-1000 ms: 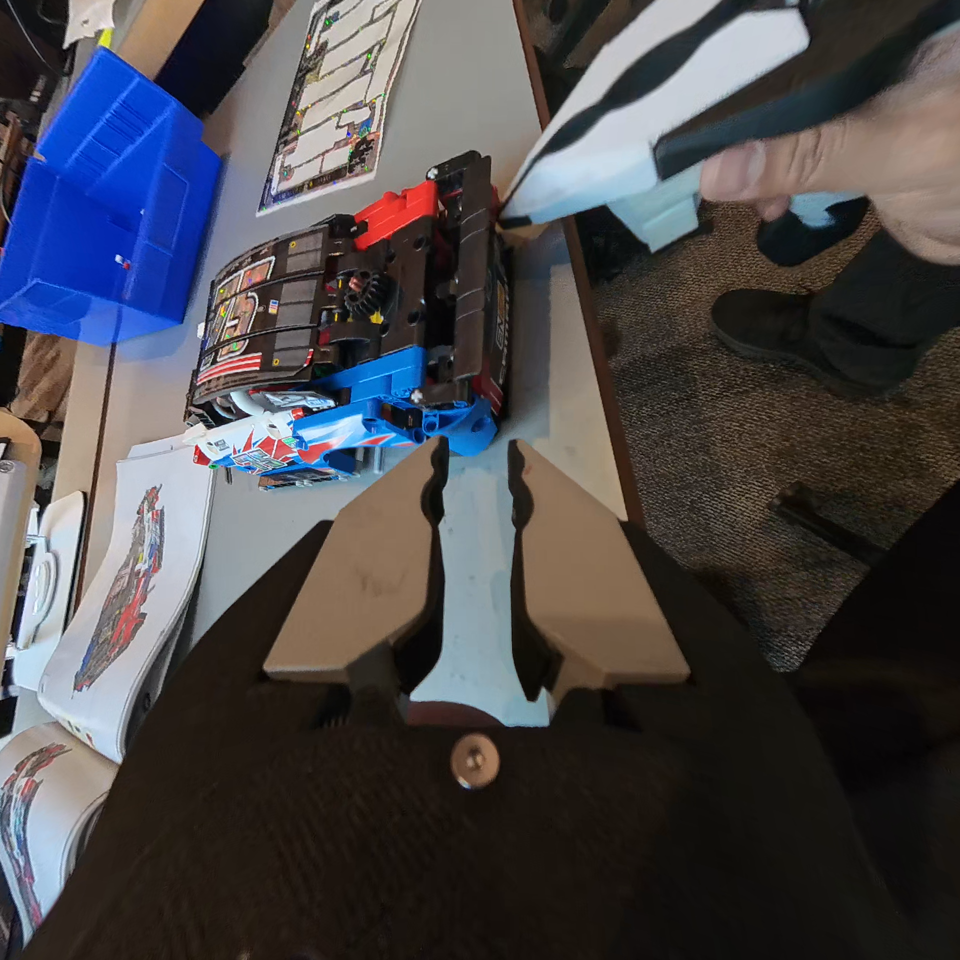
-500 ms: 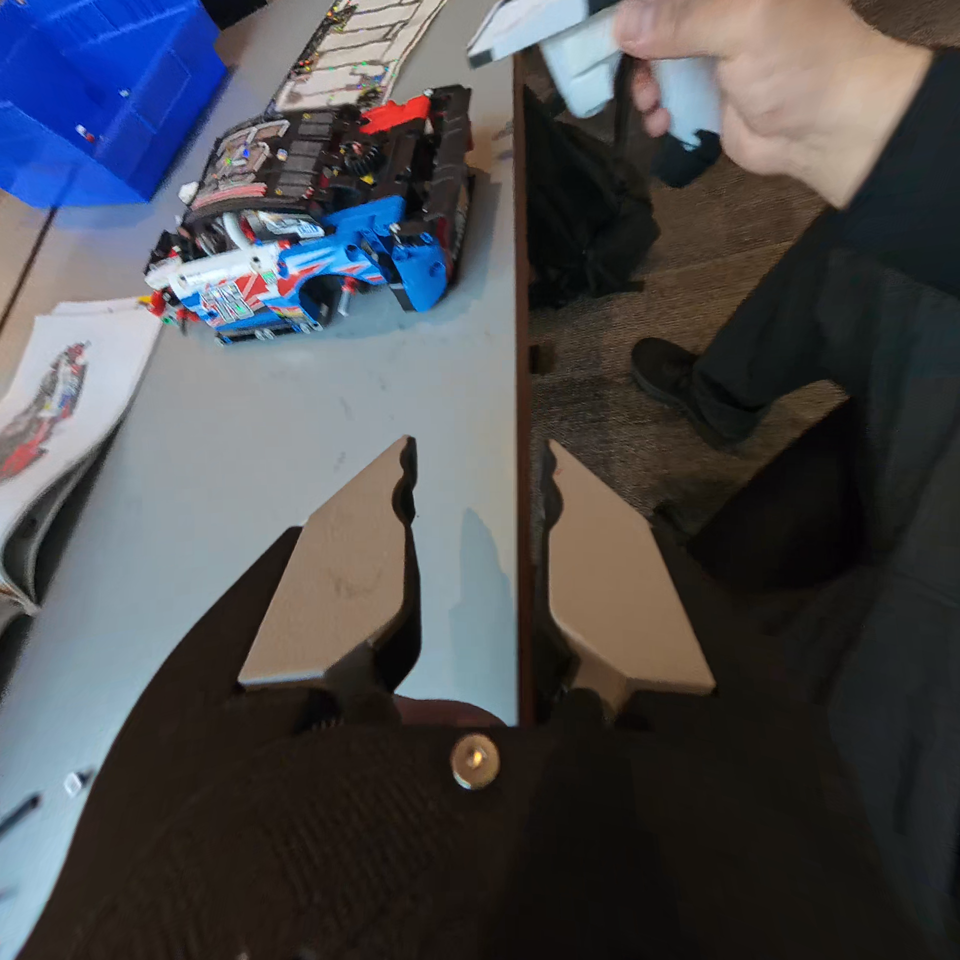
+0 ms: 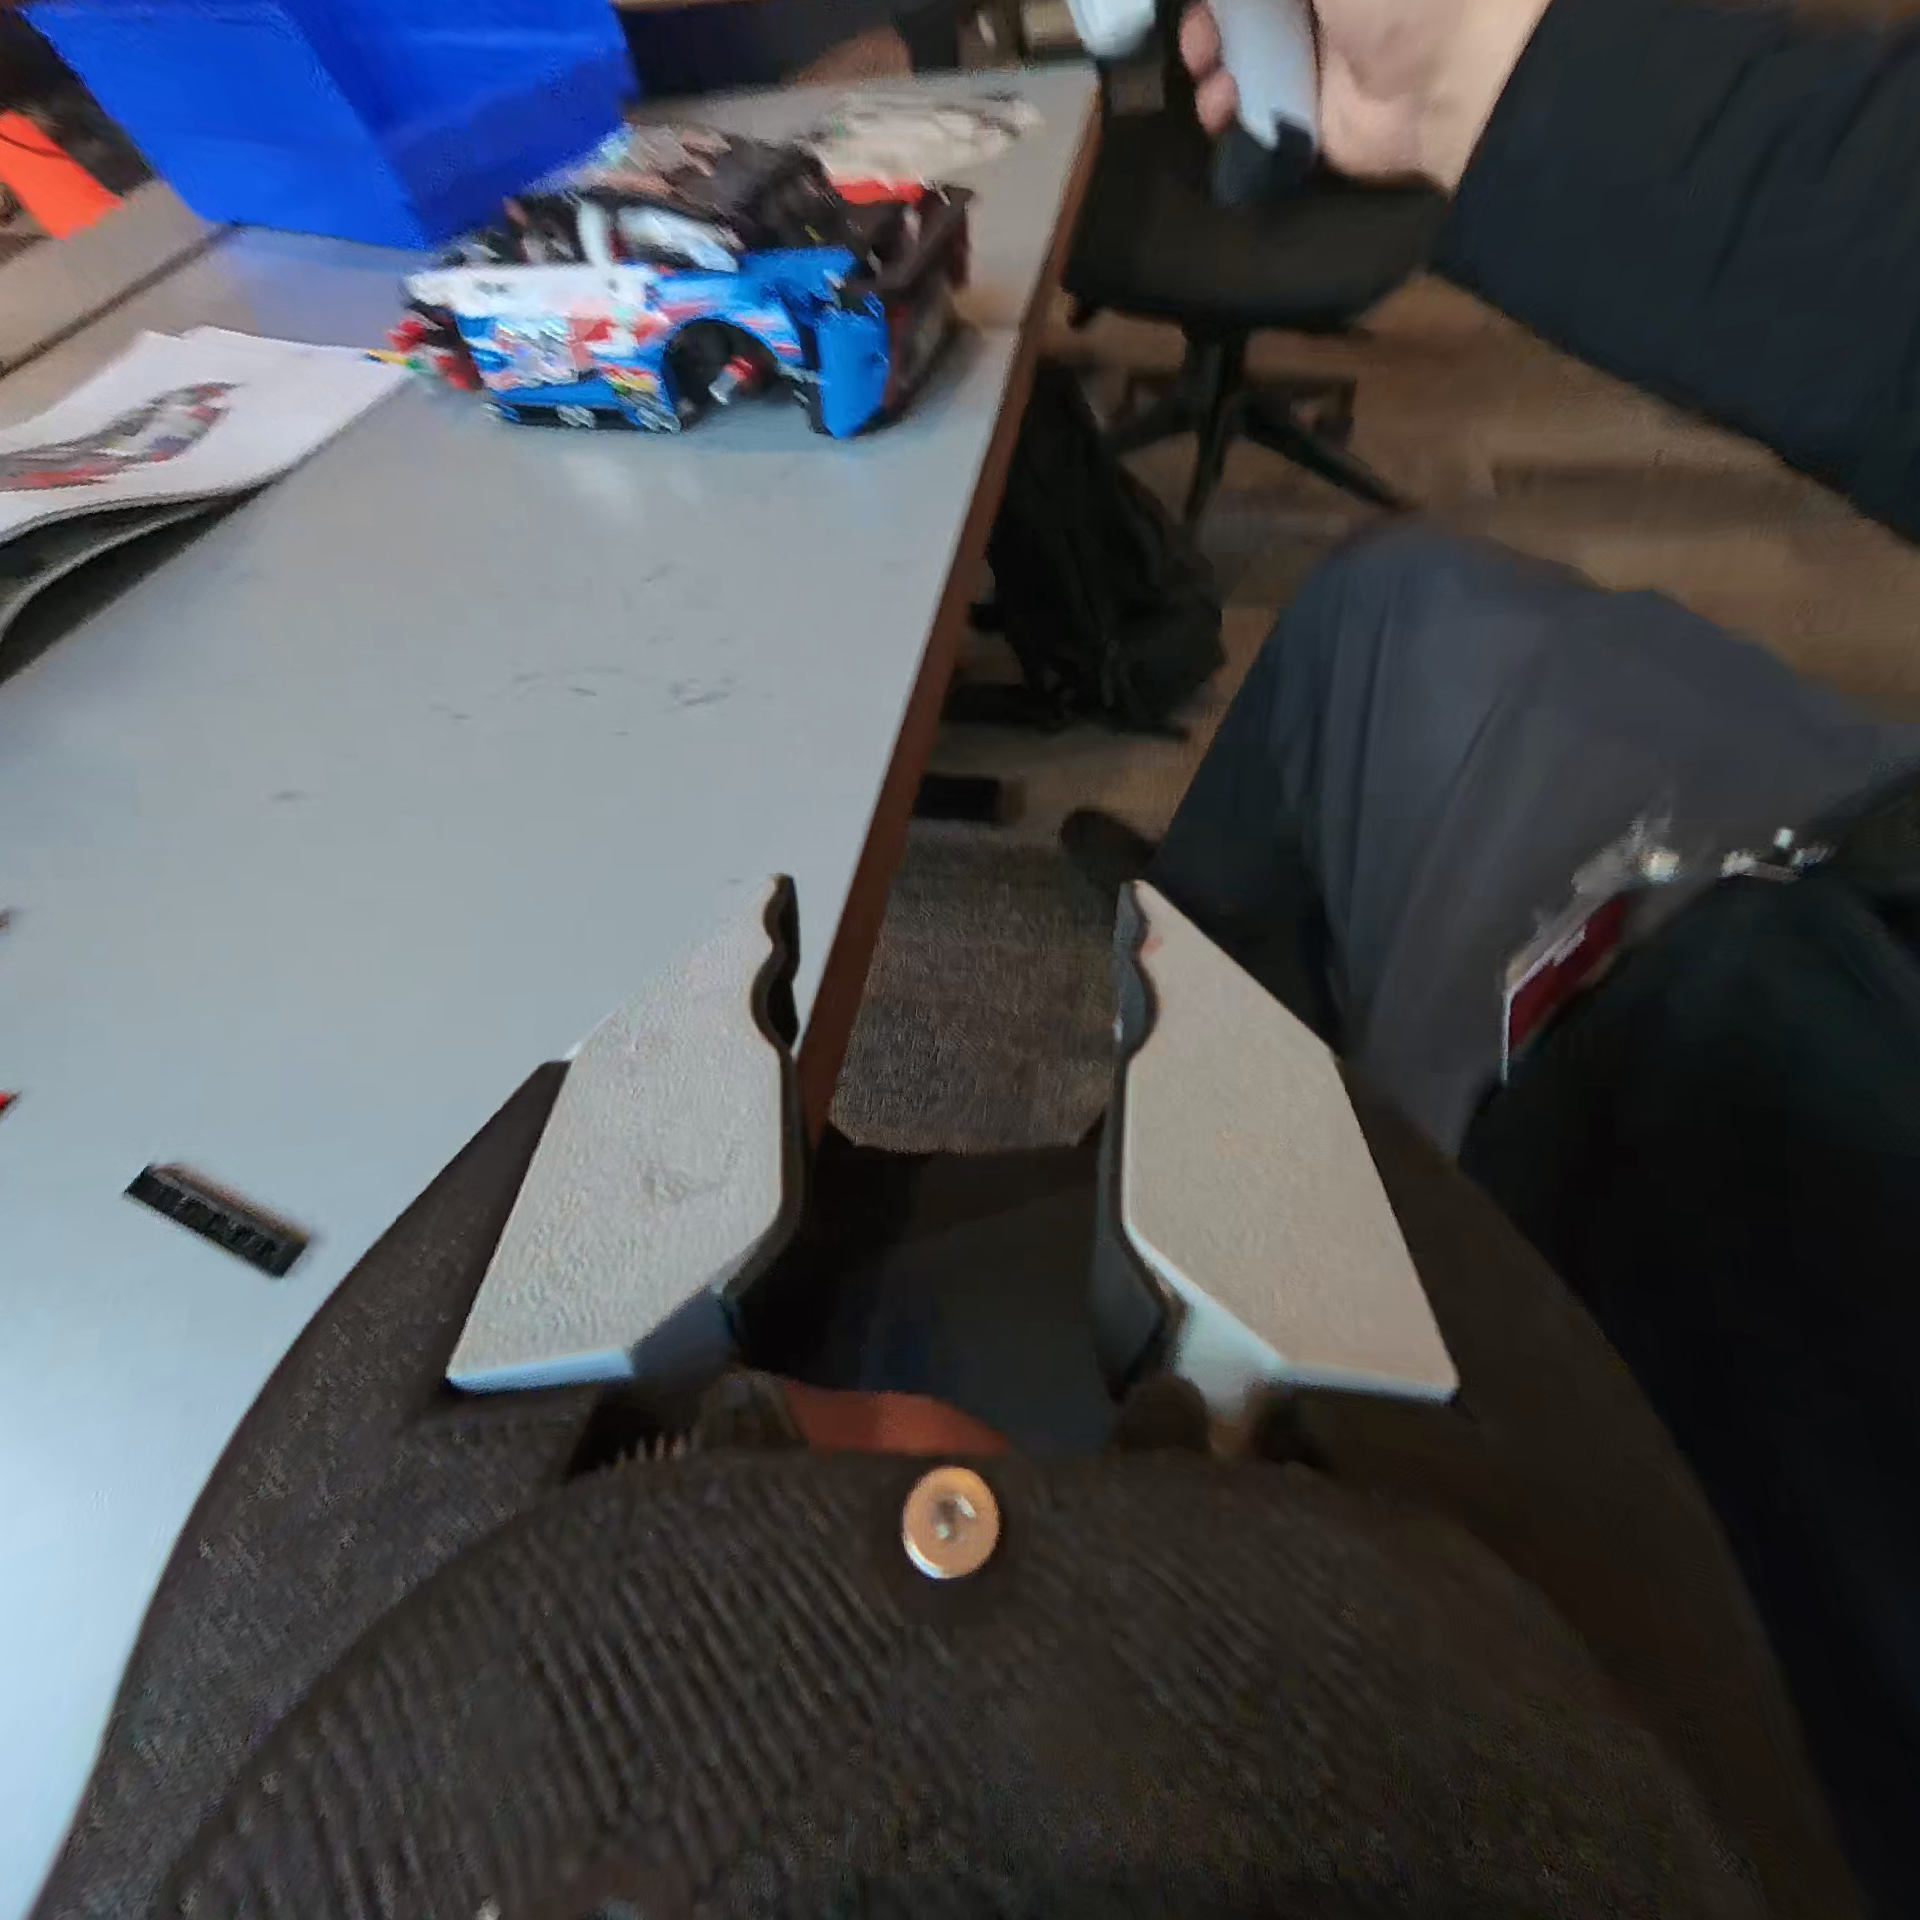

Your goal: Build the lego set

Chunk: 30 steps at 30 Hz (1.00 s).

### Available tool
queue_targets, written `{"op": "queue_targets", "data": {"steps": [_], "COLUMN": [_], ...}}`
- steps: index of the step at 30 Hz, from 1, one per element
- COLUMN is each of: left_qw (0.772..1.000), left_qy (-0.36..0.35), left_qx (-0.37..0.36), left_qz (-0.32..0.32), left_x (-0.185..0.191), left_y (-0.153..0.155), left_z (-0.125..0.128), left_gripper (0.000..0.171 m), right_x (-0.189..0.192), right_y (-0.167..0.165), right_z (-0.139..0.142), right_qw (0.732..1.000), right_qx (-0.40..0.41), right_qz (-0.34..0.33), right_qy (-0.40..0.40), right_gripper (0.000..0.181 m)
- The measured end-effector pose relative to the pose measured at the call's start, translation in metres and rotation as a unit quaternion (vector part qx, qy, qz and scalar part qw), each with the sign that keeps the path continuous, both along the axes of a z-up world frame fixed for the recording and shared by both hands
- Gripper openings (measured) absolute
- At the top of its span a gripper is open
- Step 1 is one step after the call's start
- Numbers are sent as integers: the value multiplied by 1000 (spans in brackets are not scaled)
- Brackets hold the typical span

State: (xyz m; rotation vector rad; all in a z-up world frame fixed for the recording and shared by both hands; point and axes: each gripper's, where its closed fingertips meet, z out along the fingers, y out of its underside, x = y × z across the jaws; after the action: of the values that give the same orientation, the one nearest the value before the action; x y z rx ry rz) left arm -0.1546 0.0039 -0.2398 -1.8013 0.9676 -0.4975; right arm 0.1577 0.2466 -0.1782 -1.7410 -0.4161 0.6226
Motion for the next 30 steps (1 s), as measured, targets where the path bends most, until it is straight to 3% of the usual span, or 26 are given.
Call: {"op": "queue_targets", "data": {"steps": [2,4,7,12,16,18,21,25,30], "left_qw": [998,993,985,977,981,983,981,983,993], "left_qy": [-63,-117,-167,-209,-187,-169,-178,-157,-50], "left_qx": [0,1,6,-18,-56,-74,-72,-78,-17], "left_qz": [20,30,42,28,12,22,34,47,108], "left_x": [-8,-14,-21,5,44,55,68,72,49], "left_y": [5,9,16,37,62,77,92,104,144], "left_z": [14,28,39,44,27,18,26,20,38], "left_gripper": [61,65,66,68,67,68,67,69,60], "right_x": [-8,-23,-39,-73,-83,-87,-93,-87,-93], "right_y": [5,8,18,47,88,96,99,103,93], "right_z": [4,-5,-21,-19,-21,-14,1,-13,5], "right_qw": [1000,997,989,973,962,956,945,948,952], "right_qx": [-4,-26,-53,-125,-123,-128,-115,-124,-115], "right_qz": [1,27,66,180,221,254,304,288,280], "right_qy": [-21,-63,-118,-68,-101,-76,-28,-47,-37], "right_gripper": [56,66,67,67,70,70,67,68,66]}}
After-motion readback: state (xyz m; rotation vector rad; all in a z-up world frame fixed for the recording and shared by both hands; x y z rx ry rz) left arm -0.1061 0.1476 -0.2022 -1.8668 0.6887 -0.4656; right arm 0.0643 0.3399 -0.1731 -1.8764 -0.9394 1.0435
